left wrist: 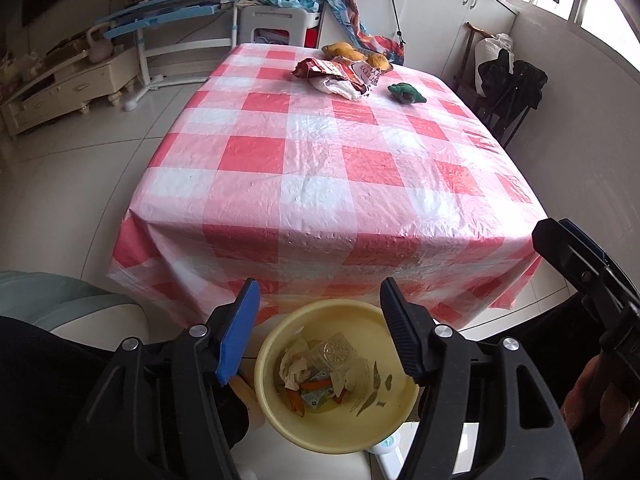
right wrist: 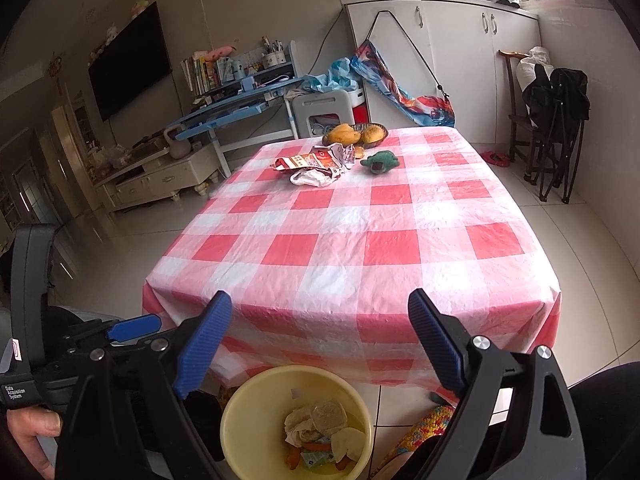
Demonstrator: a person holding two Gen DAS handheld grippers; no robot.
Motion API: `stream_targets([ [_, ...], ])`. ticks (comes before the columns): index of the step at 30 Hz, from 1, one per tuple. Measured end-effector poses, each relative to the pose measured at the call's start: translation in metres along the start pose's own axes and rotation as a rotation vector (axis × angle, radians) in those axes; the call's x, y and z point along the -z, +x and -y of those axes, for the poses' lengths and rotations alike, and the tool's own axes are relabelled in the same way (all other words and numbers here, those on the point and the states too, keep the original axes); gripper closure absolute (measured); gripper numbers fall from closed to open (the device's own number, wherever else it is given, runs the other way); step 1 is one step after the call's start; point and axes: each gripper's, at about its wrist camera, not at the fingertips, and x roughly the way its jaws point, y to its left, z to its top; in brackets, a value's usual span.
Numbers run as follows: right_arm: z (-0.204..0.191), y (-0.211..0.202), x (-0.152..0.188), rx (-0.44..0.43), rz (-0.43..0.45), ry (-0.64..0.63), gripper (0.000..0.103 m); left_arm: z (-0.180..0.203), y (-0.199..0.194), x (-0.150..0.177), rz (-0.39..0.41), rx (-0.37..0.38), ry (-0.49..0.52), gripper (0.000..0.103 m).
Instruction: Collect trash
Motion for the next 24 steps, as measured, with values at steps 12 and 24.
stream_targets([
  [12,-0.0016,0.0011,0.0013,0.002,-0.008,-0.011,0.017,-0.0008,-0.0017,-0.0012,0.007,0.001,-0.01,0.041],
  [24,-0.0025,0.0013,0.0014,0.003,-0.007,-0.012,0.017,-0.0009,-0.0014,-0.0011,0.009,0.001,-0.012,0.041],
])
